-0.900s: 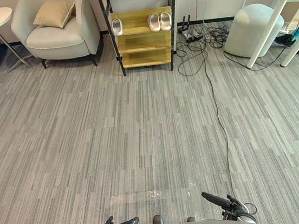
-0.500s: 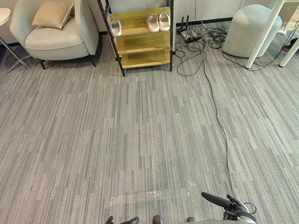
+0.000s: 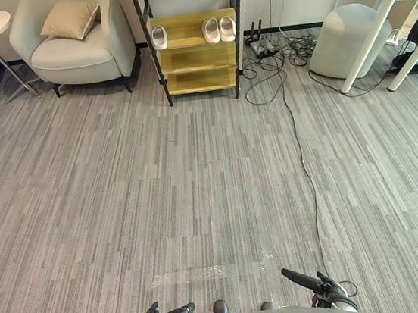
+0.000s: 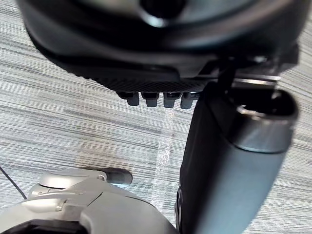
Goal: Organize the slippers on the shoe rack
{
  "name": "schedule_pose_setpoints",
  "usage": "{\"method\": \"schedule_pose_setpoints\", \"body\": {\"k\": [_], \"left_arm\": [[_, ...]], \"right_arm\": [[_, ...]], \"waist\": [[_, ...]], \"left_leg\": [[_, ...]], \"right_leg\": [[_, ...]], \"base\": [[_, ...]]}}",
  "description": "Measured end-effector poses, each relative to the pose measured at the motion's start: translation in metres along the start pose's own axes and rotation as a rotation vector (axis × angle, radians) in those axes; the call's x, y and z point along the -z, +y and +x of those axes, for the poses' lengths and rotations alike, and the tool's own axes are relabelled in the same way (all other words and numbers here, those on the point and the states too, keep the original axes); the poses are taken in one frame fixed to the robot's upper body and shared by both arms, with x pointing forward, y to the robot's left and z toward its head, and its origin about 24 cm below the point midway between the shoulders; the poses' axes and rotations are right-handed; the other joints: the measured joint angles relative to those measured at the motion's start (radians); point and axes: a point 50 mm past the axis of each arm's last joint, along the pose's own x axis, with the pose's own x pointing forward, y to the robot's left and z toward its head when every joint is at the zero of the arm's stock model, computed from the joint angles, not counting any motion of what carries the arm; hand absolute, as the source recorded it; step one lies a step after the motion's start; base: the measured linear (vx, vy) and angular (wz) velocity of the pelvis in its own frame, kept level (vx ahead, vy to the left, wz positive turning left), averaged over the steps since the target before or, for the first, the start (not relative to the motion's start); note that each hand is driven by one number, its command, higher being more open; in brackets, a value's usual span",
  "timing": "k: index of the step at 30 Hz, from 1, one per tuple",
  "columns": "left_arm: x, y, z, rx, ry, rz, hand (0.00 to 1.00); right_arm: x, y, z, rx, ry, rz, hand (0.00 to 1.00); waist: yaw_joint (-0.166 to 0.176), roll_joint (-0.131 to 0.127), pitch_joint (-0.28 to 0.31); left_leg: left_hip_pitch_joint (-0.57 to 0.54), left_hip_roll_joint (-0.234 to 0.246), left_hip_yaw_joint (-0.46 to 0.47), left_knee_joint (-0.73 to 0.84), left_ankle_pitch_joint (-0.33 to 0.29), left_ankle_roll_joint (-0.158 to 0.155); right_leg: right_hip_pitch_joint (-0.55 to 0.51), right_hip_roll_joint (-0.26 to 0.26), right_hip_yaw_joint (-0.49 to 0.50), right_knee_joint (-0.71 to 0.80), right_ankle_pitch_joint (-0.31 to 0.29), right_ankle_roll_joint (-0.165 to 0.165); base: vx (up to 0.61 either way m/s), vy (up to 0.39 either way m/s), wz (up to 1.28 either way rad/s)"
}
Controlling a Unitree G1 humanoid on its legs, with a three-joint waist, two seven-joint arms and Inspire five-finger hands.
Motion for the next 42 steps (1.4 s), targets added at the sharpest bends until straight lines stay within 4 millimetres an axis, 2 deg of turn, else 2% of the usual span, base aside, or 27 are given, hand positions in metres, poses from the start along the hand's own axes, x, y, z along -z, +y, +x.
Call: {"method": "schedule_pose_setpoints", "body": {"k": [4,6,8,9,12,13,14,16,19,20,21,22,23,26,27,28,29,30,31,32,35,37,38,39,40,41,42], "left_arm": [[-0.002,0.000,0.001,0.000,-0.005,0.001,1.00],[-0.007,0.001,0.002,-0.002,-0.018,-0.002,1.00],[-0.013,-0.002,0.002,0.004,-0.048,-0.038,1.00],[-0.015,-0.005,0.002,0.008,-0.060,-0.050,1.00],[-0.027,-0.008,0.002,0.000,-0.114,-0.150,1.00],[-0.028,-0.008,0.002,-0.002,-0.118,-0.177,1.00],[-0.029,-0.009,0.001,0.004,-0.127,-0.214,1.00],[-0.035,-0.010,0.002,0.011,-0.145,-0.220,1.00],[-0.045,-0.010,0.004,0.014,-0.170,-0.217,1.00],[-0.046,-0.011,0.004,0.016,-0.173,-0.214,1.00],[-0.047,-0.013,0.004,0.020,-0.176,-0.213,1.00],[-0.048,-0.013,0.004,0.020,-0.177,-0.213,1.00],[-0.057,-0.010,0.005,0.014,-0.201,-0.207,1.00],[-0.059,-0.003,0.006,-0.002,-0.203,-0.213,1.00],[-0.058,-0.001,0.006,-0.005,-0.193,-0.207,1.00],[-0.057,0.001,0.006,-0.009,-0.186,-0.200,1.00],[-0.056,0.002,0.006,-0.011,-0.185,-0.199,1.00],[-0.054,0.003,0.007,-0.016,-0.168,-0.181,1.00],[-0.051,0.001,0.007,-0.013,-0.152,-0.166,1.00],[-0.046,-0.001,0.006,-0.010,-0.138,-0.162,1.00],[-0.048,-0.005,0.006,-0.002,-0.144,-0.169,1.00],[-0.050,-0.008,0.007,0.005,-0.148,-0.172,1.00],[-0.053,-0.012,0.007,0.018,-0.156,-0.176,1.00],[-0.053,-0.014,0.007,0.022,-0.156,-0.177,1.00],[-0.052,-0.017,0.006,0.027,-0.152,-0.179,1.00],[-0.051,-0.017,0.006,0.028,-0.151,-0.186,1.00],[-0.050,-0.027,0.006,0.047,-0.137,-0.207,1.00]], "right_arm": [[-0.001,0.000,0.000,0.000,0.000,0.025,1.00],[-0.002,0.002,0.000,-0.003,-0.003,0.054,1.00],[-0.005,-0.001,0.001,0.000,-0.010,0.091,1.00],[-0.006,-0.001,0.001,0.002,-0.014,0.100,1.00],[-0.006,-0.006,0.000,0.012,-0.029,0.127,1.00],[-0.006,-0.007,-0.001,0.015,-0.031,0.127,1.00],[-0.006,-0.008,-0.001,0.020,-0.034,0.130,1.00],[-0.010,-0.007,0.000,0.020,-0.042,0.128,1.00],[-0.019,-0.001,0.002,0.006,-0.060,0.128,1.00],[-0.023,0.000,0.003,0.005,-0.069,0.125,1.00],[-0.026,0.001,0.003,0.004,-0.070,0.118,1.00],[-0.027,0.002,0.004,-0.001,-0.070,0.116,1.00],[-0.030,0.015,0.003,-0.036,-0.077,0.115,1.00],[-0.027,0.028,0.002,-0.069,-0.066,0.126,1.00],[-0.025,0.031,0.002,-0.078,-0.062,0.126,1.00],[-0.027,0.034,0.001,-0.092,-0.069,0.120,1.00],[-0.027,0.034,0.002,-0.094,-0.070,0.118,1.00],[-0.031,0.037,0.002,-0.107,-0.080,0.107,1.00],[-0.030,0.036,0.002,-0.106,-0.079,0.103,1.00],[-0.038,0.033,0.002,-0.105,-0.122,0.088,1.00],[-0.049,0.033,0.001,-0.112,-0.171,0.082,1.00],[-0.052,0.034,0.001,-0.115,-0.183,0.081,1.00],[-0.055,0.035,0.000,-0.123,-0.199,0.083,1.00],[-0.056,0.036,0.000,-0.125,-0.201,0.083,1.00],[-0.055,0.034,0.001,-0.121,-0.195,0.082,1.00],[-0.050,0.031,0.001,-0.111,-0.179,0.081,1.00],[-0.052,0.022,0.003,-0.087,-0.163,0.064,1.00]], "waist": [[0.000,-0.002,0.000],[0.000,-0.007,0.007],[0.005,0.010,0.019],[0.006,0.016,0.024],[0.024,0.039,0.050],[0.027,0.036,0.058],[0.032,0.043,0.060],[0.038,0.042,0.064],[0.059,0.022,0.076],[0.066,0.024,0.076],[0.079,0.023,0.079],[0.080,0.019,0.081],[0.079,-0.002,0.087],[0.086,-0.030,0.078],[0.089,-0.040,0.072],[0.089,-0.049,0.065],[0.089,-0.050,0.064],[0.082,-0.053,0.064],[0.078,-0.049,0.066],[0.067,-0.033,0.074],[0.051,-0.019,0.079],[0.046,-0.017,0.080],[0.031,-0.017,0.080],[0.022,-0.017,0.080],[0.015,-0.020,0.079],[0.014,-0.030,0.077],[0.028,0.014,0.076]], "left_leg": [[-0.020,0.004,0.001,0.010,-0.010,-0.010],[-0.083,0.006,0.003,0.116,-0.065,-0.012],[-0.188,0.033,0.019,0.352,-0.181,-0.043],[-0.216,0.045,0.035,0.419,-0.201,-0.057],[-0.366,0.114,0.097,0.814,-0.202,-0.070],[-0.399,0.126,0.101,0.889,-0.182,-0.065],[-0.453,0.138,0.106,0.975,-0.210,-0.054],[-0.510,0.142,0.109,0.926,-0.239,-0.053],[-0.557,0.107,0.106,0.611,-0.180,-0.067],[-0.560,0.099,0.105,0.463,-0.111,-0.080],[-0.538,0.091,0.129,0.417,0.040,-0.048],[-0.539,0.087,0.132,0.424,0.032,-0.037],[-0.566,0.076,0.135,0.506,-0.045,0.003],[-0.559,0.078,0.146,0.637,-0.157,0.040],[-0.521,0.078,0.151,0.655,-0.199,0.050],[-0.467,0.079,0.156,0.639,-0.235,0.055],[-0.457,0.079,0.158,0.634,-0.239,0.053],[-0.381,0.079,0.158,0.594,-0.266,0.055],[-0.314,0.079,0.158,0.556,-0.275,0.053],[-0.212,0.080,0.155,0.483,-0.275,0.053],[-0.076,0.096,0.139,0.388,-0.273,0.049],[-0.036,0.109,0.127,0.368,-0.273,0.048],[0.009,0.123,0.095,0.338,-0.273,0.047],[0.026,0.127,0.079,0.320,-0.275,0.044],[0.049,0.128,0.062,0.300,-0.281,0.028],[0.076,0.117,0.037,0.284,-0.299,-0.009],[0.108,0.164,-0.006,0.277,-0.316,-0.035]], "right_leg": [[-0.013,0.003,-0.001,-0.003,0.001,-0.001],[-0.024,0.001,-0.002,-0.001,0.001,-0.002],[-0.027,0.014,-0.004,0.016,-0.015,-0.026],[-0.025,0.020,-0.005,0.021,-0.022,-0.032],[0.021,0.040,-0.006,0.030,-0.064,-0.055],[0.037,0.041,-0.004,0.033,-0.073,-0.066],[0.052,0.035,0.001,0.048,-0.094,-0.066],[0.055,0.012,0.010,0.057,-0.115,-0.062],[0.058,-0.064,0.034,0.064,-0.158,-0.017],[0.063,-0.088,0.043,0.067,-0.182,0.007],[0.085,-0.116,0.055,0.068,-0.216,0.024],[0.087,-0.120,0.055,0.069,-0.216,0.022],[0.082,-0.133,0.057,0.105,-0.207,0.018],[0.066,-0.152,0.086,0.246,-0.199,0.035],[0.043,-0.163,0.104,0.361,-0.178,0.072],[-0.027,-0.175,0.117,0.557,-0.113,0.178],[-0.041,-0.177,0.122,0.586,-0.098,0.197],[-0.164,-0.187,0.134,0.870,-0.032,0.212],[-0.229,-0.200,0.096,1.022,-0.052,0.189],[-0.293,-0.215,0.014,1.123,-0.100,0.106],[-0.407,-0.196,-0.087,1.070,-0.177,0.024],[-0.443,-0.165,-0.104,0.944,-0.199,0.003],[-0.494,-0.131,-0.104,0.720,-0.187,0.001],[-0.507,-0.122,-0.091,0.619,-0.159,0.007],[-0.507,-0.116,-0.069,0.486,-0.100,0.019],[-0.500,-0.113,-0.048,0.419,0.029,0.017],[-0.507,-0.077,-0.045,0.497,0.007,-0.041]], "base": [[0.00,-0.016,0.00],[0.00,0.000,0.00],[0.00,0.000,0.00],[-0.01,0.007,0.03],[0.03,0.000,0.04],[0.14,0.037,-0.02],[0.24,0.093,-0.07],[0.23,0.116,-0.15],[0.29,0.166,-0.28],[0.53,0.316,-0.44],[0.45,0.275,-0.37],[0.58,0.307,-0.21],[0.40,0.178,0.03],[0.52,0.219,-0.05],[0.53,0.207,-0.19],[0.53,0.205,-0.18],[0.59,0.195,-0.18],[0.54,0.129,-0.11],[0.53,0.096,-0.10],[0.33,0.025,-0.02],[0.41,-0.056,0.16],[0.43,-0.172,0.38],[0.47,-0.244,0.61],[0.38,-0.205,0.87],[0.36,-0.232,0.74],[0.56,-0.354,0.62],[0.56,-0.354,0.31]]}}
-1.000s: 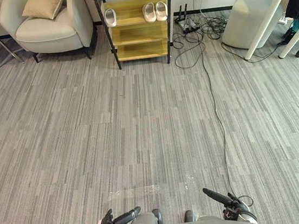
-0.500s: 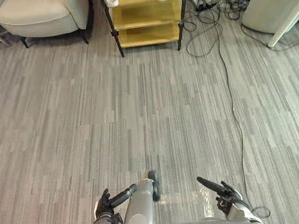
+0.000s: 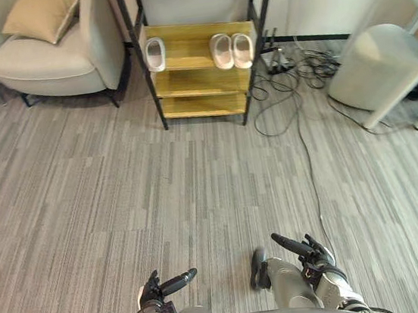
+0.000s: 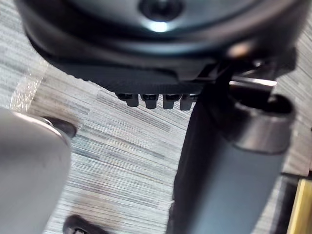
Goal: Organize the slippers on the shoe rack
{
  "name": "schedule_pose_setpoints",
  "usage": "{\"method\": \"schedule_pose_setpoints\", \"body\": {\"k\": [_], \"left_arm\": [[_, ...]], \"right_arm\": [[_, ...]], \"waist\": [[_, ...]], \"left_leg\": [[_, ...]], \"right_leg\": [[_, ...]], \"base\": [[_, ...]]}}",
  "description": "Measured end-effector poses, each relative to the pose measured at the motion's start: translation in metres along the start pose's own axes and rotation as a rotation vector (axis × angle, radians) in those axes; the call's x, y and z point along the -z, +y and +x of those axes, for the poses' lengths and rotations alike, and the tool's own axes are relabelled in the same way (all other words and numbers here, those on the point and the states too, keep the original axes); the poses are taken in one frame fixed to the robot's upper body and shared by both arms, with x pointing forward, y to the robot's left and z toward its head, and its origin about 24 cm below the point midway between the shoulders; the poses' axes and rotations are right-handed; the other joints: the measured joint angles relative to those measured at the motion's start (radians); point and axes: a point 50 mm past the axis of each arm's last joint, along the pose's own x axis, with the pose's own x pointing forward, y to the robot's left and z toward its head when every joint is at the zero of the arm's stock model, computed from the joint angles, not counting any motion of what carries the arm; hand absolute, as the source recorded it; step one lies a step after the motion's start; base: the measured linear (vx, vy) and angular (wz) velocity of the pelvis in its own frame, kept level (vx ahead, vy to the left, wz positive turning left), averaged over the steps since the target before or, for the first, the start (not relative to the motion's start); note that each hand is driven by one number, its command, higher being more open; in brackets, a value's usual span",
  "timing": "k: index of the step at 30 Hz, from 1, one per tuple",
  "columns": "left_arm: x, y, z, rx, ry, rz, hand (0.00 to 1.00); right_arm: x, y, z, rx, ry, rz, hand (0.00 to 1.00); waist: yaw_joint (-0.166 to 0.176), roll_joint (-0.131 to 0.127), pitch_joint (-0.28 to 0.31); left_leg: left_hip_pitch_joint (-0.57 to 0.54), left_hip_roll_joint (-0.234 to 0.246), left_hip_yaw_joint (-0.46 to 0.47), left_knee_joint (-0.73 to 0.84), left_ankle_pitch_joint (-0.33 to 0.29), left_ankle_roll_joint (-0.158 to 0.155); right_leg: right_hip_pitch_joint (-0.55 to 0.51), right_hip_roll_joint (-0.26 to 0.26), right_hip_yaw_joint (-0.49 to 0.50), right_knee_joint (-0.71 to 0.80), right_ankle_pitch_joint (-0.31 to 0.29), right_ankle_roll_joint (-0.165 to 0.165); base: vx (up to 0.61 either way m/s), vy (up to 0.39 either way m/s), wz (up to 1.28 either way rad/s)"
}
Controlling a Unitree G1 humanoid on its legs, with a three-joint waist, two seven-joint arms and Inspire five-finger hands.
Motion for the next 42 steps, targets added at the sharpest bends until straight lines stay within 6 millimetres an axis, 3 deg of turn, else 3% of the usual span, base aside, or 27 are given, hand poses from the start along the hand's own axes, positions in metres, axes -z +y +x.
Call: {"method": "schedule_pose_setpoints", "body": {"k": [3,4,6,7,9,12,14,15,16,17,18,20,22,23,24,25,26,27,29,30,33,34,35,36,37,40,42], "left_arm": [[0.009,-0.004,-0.001,-0.004,0.033,-0.041,1.00],[0.009,-0.005,-0.002,-0.002,0.032,-0.052,1.00],[0.005,-0.007,-0.001,-0.005,0.011,-0.096,1.00],[0.001,-0.007,-0.001,-0.003,-0.009,-0.110,1.00],[-0.008,-0.005,0.000,-0.006,-0.048,-0.117,1.00],[-0.021,-0.005,0.001,-0.002,-0.102,-0.106,1.00],[-0.027,-0.010,0.002,0.011,-0.116,-0.108,1.00],[-0.028,-0.011,0.002,0.014,-0.120,-0.108,1.00],[-0.026,-0.011,0.002,0.014,-0.115,-0.107,1.00],[-0.029,-0.009,0.002,0.010,-0.119,-0.090,1.00],[-0.029,-0.007,0.002,0.008,-0.122,-0.081,1.00],[-0.030,-0.001,0.003,-0.010,-0.118,-0.112,1.00],[-0.029,0.004,0.003,-0.021,-0.112,-0.100,1.00],[-0.024,0.007,0.003,-0.028,-0.089,-0.086,1.00],[-0.022,0.010,0.003,-0.029,-0.078,-0.055,1.00],[-0.022,0.010,0.003,-0.028,-0.078,-0.035,1.00],[-0.022,0.013,0.003,-0.031,-0.071,-0.004,1.00],[-0.019,0.014,0.003,-0.038,-0.058,0.006,1.00],[-0.017,0.012,0.003,-0.034,-0.051,0.007,1.00],[-0.016,0.008,0.003,-0.025,-0.047,0.001,1.00],[-0.012,0.002,0.002,-0.012,-0.040,-0.014,1.00],[-0.011,0.001,0.002,-0.009,-0.038,-0.008,1.00],[-0.010,0.002,0.002,-0.011,-0.033,-0.002,1.00],[-0.009,-0.001,0.002,-0.008,-0.027,-0.007,1.00],[-0.005,-0.007,0.001,0.004,-0.017,-0.007,1.00],[0.001,-0.014,0.000,0.024,0.002,0.010,1.00],[0.003,-0.018,-0.001,0.039,0.005,0.020,1.00]], "right_arm": [[0.001,-0.006,0.000,0.032,0.009,0.050,1.00],[0.005,-0.009,-0.001,0.047,0.019,0.056,1.00],[0.014,-0.016,-0.004,0.064,0.032,0.055,1.00],[0.016,-0.019,-0.006,0.073,0.033,0.057,1.00],[0.019,-0.017,-0.007,0.075,0.041,0.073,1.00],[0.021,-0.008,-0.007,0.061,0.046,0.107,1.00],[0.021,-0.001,-0.006,0.049,0.052,0.114,1.00],[0.020,0.000,-0.006,0.047,0.052,0.113,1.00],[0.022,0.002,-0.006,0.044,0.061,0.111,1.00],[0.026,0.010,-0.006,0.022,0.080,0.100,1.00],[0.026,0.013,-0.006,0.013,0.082,0.098,1.00],[0.027,0.023,-0.007,-0.011,0.085,0.110,1.00],[0.028,0.024,-0.007,-0.016,0.088,0.110,1.00],[0.029,0.024,-0.008,-0.021,0.091,0.110,1.00],[0.031,0.024,-0.008,-0.027,0.093,0.103,1.00],[0.031,0.024,-0.008,-0.029,0.092,0.098,1.00],[0.028,0.024,-0.008,-0.039,0.077,0.089,1.00],[0.021,0.025,-0.007,-0.048,0.043,0.090,1.00],[0.015,0.026,-0.007,-0.057,0.009,0.086,1.00],[0.013,0.026,-0.007,-0.057,-0.002,0.086,1.00],[0.009,0.028,-0.007,-0.065,-0.021,0.088,1.00],[0.008,0.029,-0.007,-0.068,-0.023,0.089,1.00],[0.009,0.028,-0.007,-0.064,-0.021,0.084,1.00],[0.007,0.024,-0.006,-0.055,-0.026,0.070,1.00],[0.006,0.020,-0.005,-0.046,-0.027,0.060,1.00],[0.003,0.013,-0.004,-0.020,-0.031,0.082,1.00],[0.008,0.011,-0.005,-0.010,-0.015,0.084,1.00]], "waist": [[-0.011,0.037,-0.010],[-0.012,0.040,-0.011],[-0.014,0.043,-0.009],[-0.006,0.049,-0.005],[0.002,0.036,0.003],[0.019,0.012,0.015],[0.037,-0.003,0.025],[0.046,-0.008,0.028],[0.054,-0.006,0.025],[0.056,-0.032,0.025],[0.055,-0.042,0.020],[0.065,-0.065,0.011],[0.075,-0.065,0.009],[0.074,-0.064,0.005],[0.067,-0.067,0.002],[0.067,-0.070,0.001],[0.063,-0.072,0.002],[0.049,-0.073,0.001],[0.036,-0.070,0.002],[0.035,-0.067,0.004],[0.033,-0.059,0.004],[0.033,-0.059,0.003],[0.027,-0.061,0.001],[0.027,-0.049,0.000],[0.036,-0.018,-0.013],[0.022,0.015,-0.017],[0.018,0.028,-0.025]], "left_leg": [[-0.006,0.062,-0.050,0.088,0.014,-0.023],[-0.037,0.081,-0.080,0.197,0.033,-0.044],[-0.188,0.114,-0.126,0.560,0.134,-0.076],[-0.279,0.139,-0.110,0.747,0.136,-0.088],[-0.416,0.150,-0.046,0.898,0.095,-0.075],[-0.551,0.116,0.049,0.767,0.041,-0.044],[-0.585,0.031,0.064,0.453,0.049,-0.040],[-0.579,0.001,0.060,0.305,0.104,-0.043],[-0.558,-0.022,0.047,0.184,0.276,-0.043],[-0.529,-0.056,0.067,0.160,0.300,0.018],[-0.530,-0.064,0.069,0.157,0.293,0.027],[-0.529,-0.080,0.096,0.247,0.205,0.074],[-0.495,-0.079,0.105,0.257,0.173,0.080],[-0.433,-0.078,0.113,0.247,0.136,0.083],[-0.387,-0.080,0.113,0.229,0.108,0.086],[-0.372,-0.081,0.113,0.218,0.096,0.085],[-0.339,-0.087,0.114,0.214,0.076,0.091],[-0.289,-0.086,0.108,0.198,0.060,0.090],[-0.218,-0.081,0.094,0.156,0.053,0.083],[-0.174,-0.073,0.086,0.126,0.052,0.081],[-0.123,-0.048,0.070,0.088,0.040,0.060],[-0.111,-0.041,0.059,0.075,0.029,0.039],[-0.091,-0.042,0.037,0.068,0.012,0.008],[-0.074,-0.031,0.026,0.061,0.006,0.000],[-0.077,-0.010,0.025,0.047,0.017,-0.012],[-0.042,0.016,0.000,0.025,0.031,-0.033],[-0.077,0.052,-0.023,0.147,0.035,-0.042]], "right_leg": [[0.025,0.047,-0.039,0.056,-0.100,-0.031],[0.065,0.064,-0.056,0.044,-0.126,-0.037],[0.178,0.093,-0.096,-0.019,-0.157,-0.048],[0.240,0.114,-0.106,-0.061,-0.165,-0.054],[0.345,0.130,-0.118,-0.142,-0.172,-0.065],[0.455,0.124,-0.116,-0.250,-0.158,-0.042],[0.516,0.091,-0.109,-0.302,-0.160,-0.026],[0.534,0.076,-0.101,-0.310,-0.174,-0.002],[0.561,0.065,-0.085,-0.322,-0.193,0.029],[0.581,0.036,-0.067,-0.338,-0.198,0.037],[0.578,0.029,-0.066,-0.339,-0.194,0.036],[0.578,-0.008,-0.021,-0.271,-0.177,0.050],[0.559,-0.022,0.005,-0.179,-0.169,0.064],[0.497,-0.045,0.040,0.030,-0.144,0.107],[0.425,-0.072,0.055,0.224,-0.087,0.177],[0.387,-0.085,0.058,0.309,-0.075,0.188],[0.295,-0.118,0.054,0.489,-0.091,0.159],[0.227,-0.133,0.023,0.598,-0.125,0.106],[0.160,-0.134,-0.029,0.596,-0.164,0.077],[0.130,-0.123,-0.058,0.503,-0.189,0.050],[0.084,-0.079,-0.075,0.251,-0.188,0.045],[0.072,-0.055,-0.070,0.079,-0.150,0.057],[0.084,-0.040,-0.053,-0.019,-0.002,0.030],[0.095,-0.027,-0.060,-0.016,-0.010,-0.005],[0.088,-0.010,-0.064,-0.001,-0.037,-0.015],[0.091,-0.003,-0.091,0.068,-0.133,-0.029],[0.159,0.026,-0.130,0.021,-0.158,-0.034]], "base": [[0.55,-0.329,0.10],[0.37,-0.204,0.36],[0.41,-0.226,0.48],[0.39,-0.188,0.31],[0.37,-0.100,0.20],[0.36,-0.025,0.05],[0.52,0.136,-0.14],[0.47,0.202,-0.27],[0.50,0.202,-0.25],[0.60,0.223,-0.16],[0.60,0.193,0.01],[0.47,0.159,-0.07],[0.37,0.117,-0.22],[0.43,0.118,-0.18],[0.27,0.069,-0.11],[0.37,0.052,-0.04],[0.28,0.002,0.00],[0.34,-0.004,0.03],[0.28,-0.054,0.23],[0.29,-0.087,0.26],[0.33,-0.169,0.23],[0.43,-0.277,0.39],[0.40,-0.242,0.39],[0.35,-0.192,0.22],[0.25,-0.132,0.03],[0.42,-0.254,0.17],[0.37,-0.255,0.43]]}}
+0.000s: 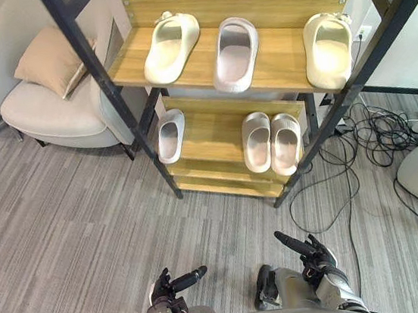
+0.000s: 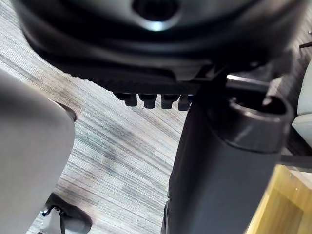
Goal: Organize the slippers on the shoe rack
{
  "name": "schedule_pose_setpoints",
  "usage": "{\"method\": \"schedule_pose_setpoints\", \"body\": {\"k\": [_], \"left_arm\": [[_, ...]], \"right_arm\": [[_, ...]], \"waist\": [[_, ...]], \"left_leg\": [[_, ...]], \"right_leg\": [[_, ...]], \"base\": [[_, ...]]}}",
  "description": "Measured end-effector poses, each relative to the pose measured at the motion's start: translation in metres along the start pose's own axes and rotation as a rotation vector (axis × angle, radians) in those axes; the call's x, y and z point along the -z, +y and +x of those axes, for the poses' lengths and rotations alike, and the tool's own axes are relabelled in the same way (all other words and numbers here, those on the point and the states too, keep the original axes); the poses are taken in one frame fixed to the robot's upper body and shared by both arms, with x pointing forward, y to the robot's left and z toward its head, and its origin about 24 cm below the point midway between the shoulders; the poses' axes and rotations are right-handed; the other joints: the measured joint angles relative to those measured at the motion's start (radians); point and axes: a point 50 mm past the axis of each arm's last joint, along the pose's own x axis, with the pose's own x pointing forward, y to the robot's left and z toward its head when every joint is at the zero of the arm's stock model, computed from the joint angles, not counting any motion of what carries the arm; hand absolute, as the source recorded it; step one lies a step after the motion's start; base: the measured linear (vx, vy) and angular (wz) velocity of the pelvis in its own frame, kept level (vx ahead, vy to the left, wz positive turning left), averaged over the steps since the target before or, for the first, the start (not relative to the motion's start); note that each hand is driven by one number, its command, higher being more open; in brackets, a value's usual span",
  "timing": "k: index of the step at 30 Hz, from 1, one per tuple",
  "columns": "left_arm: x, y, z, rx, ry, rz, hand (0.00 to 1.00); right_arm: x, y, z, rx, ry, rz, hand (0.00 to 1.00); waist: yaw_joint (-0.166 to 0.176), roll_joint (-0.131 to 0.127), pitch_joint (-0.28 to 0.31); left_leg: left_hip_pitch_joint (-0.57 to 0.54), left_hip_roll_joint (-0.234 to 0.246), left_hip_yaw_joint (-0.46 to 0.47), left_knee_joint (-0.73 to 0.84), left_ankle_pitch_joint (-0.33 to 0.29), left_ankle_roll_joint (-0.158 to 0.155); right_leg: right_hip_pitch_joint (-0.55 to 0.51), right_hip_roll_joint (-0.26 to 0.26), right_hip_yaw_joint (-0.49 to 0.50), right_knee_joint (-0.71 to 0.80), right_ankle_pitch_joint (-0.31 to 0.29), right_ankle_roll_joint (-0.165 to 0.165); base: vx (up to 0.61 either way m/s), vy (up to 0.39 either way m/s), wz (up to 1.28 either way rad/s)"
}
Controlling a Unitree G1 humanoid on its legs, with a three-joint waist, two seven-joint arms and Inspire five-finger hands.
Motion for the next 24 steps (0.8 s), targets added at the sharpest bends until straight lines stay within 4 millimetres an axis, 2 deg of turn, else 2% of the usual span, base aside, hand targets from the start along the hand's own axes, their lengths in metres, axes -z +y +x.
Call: {"method": "schedule_pose_setpoints", "body": {"k": [1,2,4,5,6,7,8,9,10,11,12,13,14,15,19,24], "left_arm": [[-0.003,0.002,0.000,-0.004,-0.012,-0.016,1.00],[-0.004,0.004,0.001,-0.009,-0.017,-0.026,1.00],[-0.006,0.004,0.000,-0.014,-0.034,-0.043,1.00],[-0.008,0.005,0.000,-0.015,-0.045,-0.041,1.00],[-0.010,0.006,0.000,-0.017,-0.053,-0.036,1.00],[-0.012,0.006,0.000,-0.012,-0.064,-0.030,1.00],[-0.014,0.005,0.000,-0.010,-0.074,-0.033,1.00],[-0.016,0.004,0.001,-0.009,-0.077,-0.033,1.00],[-0.015,0.002,0.001,-0.004,-0.073,-0.037,1.00],[-0.017,0.003,0.002,-0.006,-0.076,-0.030,1.00],[-0.018,0.005,0.002,-0.007,-0.078,-0.009,1.00],[-0.021,0.005,0.002,-0.007,-0.090,0.006,1.00],[-0.023,0.005,0.003,-0.007,-0.094,0.012,1.00],[-0.021,0.008,0.003,-0.014,-0.080,0.015,1.00],[-0.019,0.008,0.003,-0.017,-0.074,0.017,1.00],[-0.020,0.006,0.003,0.009,-0.074,0.057,1.00]], "right_arm": [[0.003,-0.002,-0.001,0.004,0.012,-0.005,1.00],[0.004,-0.002,-0.001,0.005,0.016,-0.007,1.00],[0.009,-0.003,-0.002,0.010,0.031,-0.009,1.00],[0.011,-0.003,-0.003,0.011,0.041,-0.008,1.00],[0.012,-0.003,-0.003,0.011,0.045,-0.007,1.00],[0.012,-0.002,-0.003,0.010,0.046,-0.007,1.00],[0.013,-0.002,-0.003,0.011,0.049,-0.007,1.00],[0.014,-0.002,-0.002,0.013,0.058,-0.010,1.00],[0.012,-0.003,-0.002,0.017,0.059,-0.015,1.00],[0.013,-0.002,-0.002,0.016,0.062,-0.015,1.00],[0.016,0.001,-0.003,0.004,0.073,-0.031,1.00],[0.018,0.003,-0.003,-0.004,0.078,-0.046,1.00],[0.019,0.004,-0.003,-0.006,0.082,-0.047,1.00],[0.020,0.010,-0.004,-0.020,0.085,-0.041,1.00],[0.026,0.021,-0.006,-0.054,0.098,-0.050,1.00],[0.024,0.013,-0.005,-0.044,0.089,-0.093,1.00]], "waist": [[-0.001,0.003,-0.001],[0.000,0.004,-0.001],[0.011,0.011,-0.002],[0.014,0.005,-0.003],[0.016,-0.002,-0.002],[0.019,-0.003,-0.002],[0.021,-0.002,-0.002],[0.026,-0.006,0.001],[0.030,0.001,0.004],[0.034,-0.011,0.006],[0.026,-0.032,0.004],[0.029,-0.046,0.003],[0.033,-0.049,0.006],[0.033,-0.047,0.008],[0.036,-0.042,0.004],[0.032,-0.045,0.001]], "left_leg": [[-0.088,0.032,0.000,0.212,0.019,-0.036],[-0.143,0.052,0.001,0.333,0.035,-0.064],[-0.248,0.104,0.035,0.553,0.021,-0.061],[-0.279,0.109,0.060,0.571,0.009,-0.057],[-0.303,0.107,0.079,0.560,-0.006,-0.054],[-0.347,0.097,0.106,0.479,-0.030,-0.040],[-0.362,0.088,0.111,0.414,-0.036,-0.041],[-0.373,0.047,0.090,0.204,-0.008,-0.034],[-0.358,0.026,0.080,0.124,0.090,-0.014],[-0.338,0.010,0.093,0.103,0.094,-0.009],[-0.318,-0.028,0.102,0.059,0.115,0.002],[-0.318,-0.044,0.103,0.063,0.114,0.004],[-0.318,-0.050,0.101,0.071,0.112,0.008],[-0.308,-0.063,0.096,0.090,0.097,0.032],[-0.280,-0.055,0.100,0.121,0.076,0.028],[-0.254,-0.046,0.091,0.097,0.039,0.030]], "right_leg": [[0.061,0.023,-0.022,-0.057,0.000,-0.001],[0.094,0.035,-0.030,-0.084,0.000,-0.002],[0.179,0.069,-0.035,-0.150,0.004,-0.006],[0.205,0.071,-0.033,-0.172,0.007,-0.006],[0.222,0.071,-0.029,-0.189,0.010,-0.002],[0.253,0.066,-0.011,-0.230,0.022,0.013],[0.262,0.061,0.002,-0.243,0.027,0.021],[0.272,0.034,0.036,-0.250,0.033,0.040],[0.277,0.024,0.056,-0.251,0.028,0.074],[0.280,0.011,0.066,-0.254,0.030,0.081],[0.281,-0.012,0.070,-0.289,0.042,0.102],[0.287,-0.015,0.077,-0.320,0.056,0.104],[0.294,-0.017,0.079,-0.335,0.059,0.104],[0.329,-0.022,0.091,-0.377,0.075,0.102],[0.353,-0.015,0.139,-0.388,0.100,0.103],[0.338,-0.008,0.176,-0.370,0.096,0.111]], "base": [[0.35,-0.236,0.41],[0.27,-0.164,0.34],[0.21,-0.069,0.02],[0.29,0.034,-0.11],[0.31,0.118,-0.22],[0.26,0.114,-0.30],[0.26,0.225,-0.59],[0.26,0.286,-0.62],[0.26,0.286,-0.54],[0.22,0.211,-0.16],[0.20,0.150,0.02],[0.26,0.184,0.05],[0.21,0.144,-0.06],[0.20,0.119,-0.17],[0.08,0.033,-0.29],[-0.01,0.014,-0.30]]}}
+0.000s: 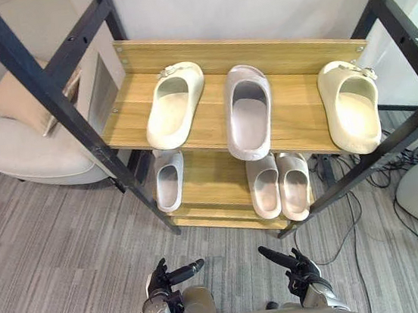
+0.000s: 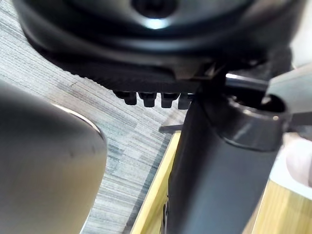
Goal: Organize the slippers on the shoe rack
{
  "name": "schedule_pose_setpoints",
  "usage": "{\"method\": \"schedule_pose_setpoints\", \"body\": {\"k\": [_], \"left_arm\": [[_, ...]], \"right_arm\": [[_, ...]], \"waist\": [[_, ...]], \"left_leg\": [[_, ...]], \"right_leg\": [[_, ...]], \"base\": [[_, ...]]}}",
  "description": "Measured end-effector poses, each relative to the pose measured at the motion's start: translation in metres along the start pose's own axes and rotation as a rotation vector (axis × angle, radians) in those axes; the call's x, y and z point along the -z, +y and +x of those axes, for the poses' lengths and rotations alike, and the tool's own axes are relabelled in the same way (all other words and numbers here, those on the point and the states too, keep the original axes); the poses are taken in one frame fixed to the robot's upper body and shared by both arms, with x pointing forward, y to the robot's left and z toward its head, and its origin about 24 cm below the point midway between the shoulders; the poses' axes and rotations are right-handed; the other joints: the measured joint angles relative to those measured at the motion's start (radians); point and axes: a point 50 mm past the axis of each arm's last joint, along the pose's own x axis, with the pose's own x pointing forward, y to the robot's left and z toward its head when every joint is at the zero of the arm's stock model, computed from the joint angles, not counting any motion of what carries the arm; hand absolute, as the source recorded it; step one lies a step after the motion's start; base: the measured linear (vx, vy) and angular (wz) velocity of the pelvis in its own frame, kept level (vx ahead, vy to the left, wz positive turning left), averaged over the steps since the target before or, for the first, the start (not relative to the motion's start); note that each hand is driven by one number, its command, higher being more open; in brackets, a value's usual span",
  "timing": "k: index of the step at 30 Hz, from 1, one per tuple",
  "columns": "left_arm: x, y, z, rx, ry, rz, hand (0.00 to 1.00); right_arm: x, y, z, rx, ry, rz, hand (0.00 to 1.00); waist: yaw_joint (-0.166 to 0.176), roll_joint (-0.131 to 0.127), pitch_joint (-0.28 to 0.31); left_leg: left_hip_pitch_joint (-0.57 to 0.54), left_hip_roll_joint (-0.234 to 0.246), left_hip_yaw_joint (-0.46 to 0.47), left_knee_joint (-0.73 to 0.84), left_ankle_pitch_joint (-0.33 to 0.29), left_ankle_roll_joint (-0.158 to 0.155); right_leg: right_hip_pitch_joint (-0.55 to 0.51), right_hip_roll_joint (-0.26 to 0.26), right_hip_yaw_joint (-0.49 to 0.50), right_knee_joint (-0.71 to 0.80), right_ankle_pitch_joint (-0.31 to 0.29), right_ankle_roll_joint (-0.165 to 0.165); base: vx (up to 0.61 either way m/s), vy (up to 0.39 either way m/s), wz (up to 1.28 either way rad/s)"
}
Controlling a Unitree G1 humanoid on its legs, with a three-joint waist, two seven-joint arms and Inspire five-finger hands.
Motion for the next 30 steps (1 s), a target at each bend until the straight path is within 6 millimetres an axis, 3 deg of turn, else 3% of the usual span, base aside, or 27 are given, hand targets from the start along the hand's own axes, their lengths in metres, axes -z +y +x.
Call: {"method": "schedule_pose_setpoints", "body": {"k": [2,3,5,6,7,8,9,10,12,15,20,30], "left_arm": [[-0.001,-0.002,0.001,0.011,0.000,0.025,1.00],[-0.001,-0.002,0.000,0.014,0.003,0.029,1.00],[0.001,0.003,0.001,0.009,0.018,0.061,1.00],[0.002,0.004,0.000,0.006,0.022,0.066,1.00],[0.003,0.005,0.000,0.003,0.024,0.066,1.00],[0.004,0.005,0.000,0.004,0.024,0.066,1.00],[0.004,0.005,0.000,0.004,0.024,0.062,1.00],[0.005,0.004,-0.001,0.006,0.029,0.059,1.00],[0.011,-0.002,-0.002,0.013,0.045,0.042,1.00],[0.015,-0.001,-0.003,0.008,0.061,0.035,1.00],[0.019,0.003,-0.004,0.001,0.077,0.030,1.00],[0.019,0.008,-0.003,0.000,0.082,0.087,1.00]], "right_arm": [[-0.002,-0.007,0.000,0.016,-0.006,-0.020,1.00],[-0.003,-0.009,0.001,0.018,-0.007,-0.024,1.00],[-0.010,-0.014,0.001,0.026,-0.042,-0.037,1.00],[-0.010,-0.015,0.000,0.025,-0.046,-0.039,1.00],[-0.010,-0.014,0.000,0.020,-0.049,-0.063,1.00],[-0.010,-0.013,0.000,0.016,-0.051,-0.079,1.00],[-0.008,-0.011,0.000,0.008,-0.048,-0.090,1.00],[-0.007,-0.013,0.000,0.013,-0.039,-0.090,1.00],[-0.005,-0.017,0.001,0.026,-0.012,-0.097,1.00],[-0.002,-0.022,0.000,0.039,-0.001,-0.092,1.00],[0.005,-0.029,-0.002,0.061,0.020,-0.083,1.00],[0.010,-0.032,-0.005,0.065,0.024,-0.138,1.00]], "waist": [[0.006,-0.005,0.004],[0.006,-0.006,0.005],[-0.008,-0.025,0.009],[-0.013,-0.029,0.006],[-0.013,-0.030,0.004],[-0.015,-0.030,0.003],[-0.019,-0.034,-0.001],[-0.019,-0.034,-0.013],[-0.015,0.004,-0.035],[-0.018,0.014,-0.042],[-0.015,0.002,-0.067],[-0.022,-0.010,-0.075]], "left_leg": [[0.042,-0.019,0.003,-0.048,-0.025,0.007],[0.051,-0.024,0.008,-0.053,-0.024,0.011],[0.110,-0.062,0.024,-0.065,-0.024,0.036],[0.125,-0.068,0.022,-0.064,-0.030,0.042],[0.141,-0.073,0.017,-0.065,-0.036,0.045],[0.142,-0.076,0.009,-0.066,-0.036,0.045],[0.122,-0.090,-0.018,-0.065,-0.033,0.037],[0.112,-0.091,-0.029,-0.066,-0.032,0.034],[0.084,-0.081,-0.054,-0.097,-0.007,0.016],[0.113,-0.065,-0.087,-0.137,0.006,0.005],[0.146,-0.054,-0.110,-0.180,0.008,0.003],[0.172,-0.084,-0.109,-0.184,0.011,0.007]], "right_leg": [[-0.110,-0.032,0.025,0.237,-0.066,0.043],[-0.139,-0.044,0.027,0.299,-0.072,0.050],[-0.262,-0.133,0.022,0.622,-0.072,0.053],[-0.267,-0.150,0.018,0.656,-0.085,0.044],[-0.267,-0.154,0.003,0.652,-0.107,0.019],[-0.269,-0.148,-0.011,0.620,-0.113,0.014],[-0.263,-0.120,-0.019,0.470,-0.098,-0.003],[-0.248,-0.114,-0.020,0.431,-0.104,-0.005],[-0.210,-0.076,-0.041,0.284,-0.095,-0.004],[-0.148,-0.051,-0.078,0.210,-0.074,-0.011],[-0.062,-0.014,-0.094,0.062,-0.020,-0.013],[0.012,-0.018,-0.057,-0.084,0.055,-0.013]], "base": [[-0.06,0.091,-0.33],[-0.08,0.115,-0.27],[-0.04,0.069,-0.04],[0.00,0.013,0.12],[0.01,-0.013,0.18],[0.01,-0.071,0.41],[0.03,-0.088,0.44],[0.06,-0.102,0.48],[0.12,-0.105,0.31],[0.12,-0.103,0.30],[0.10,-0.030,0.06],[0.01,0.061,-0.06]]}}
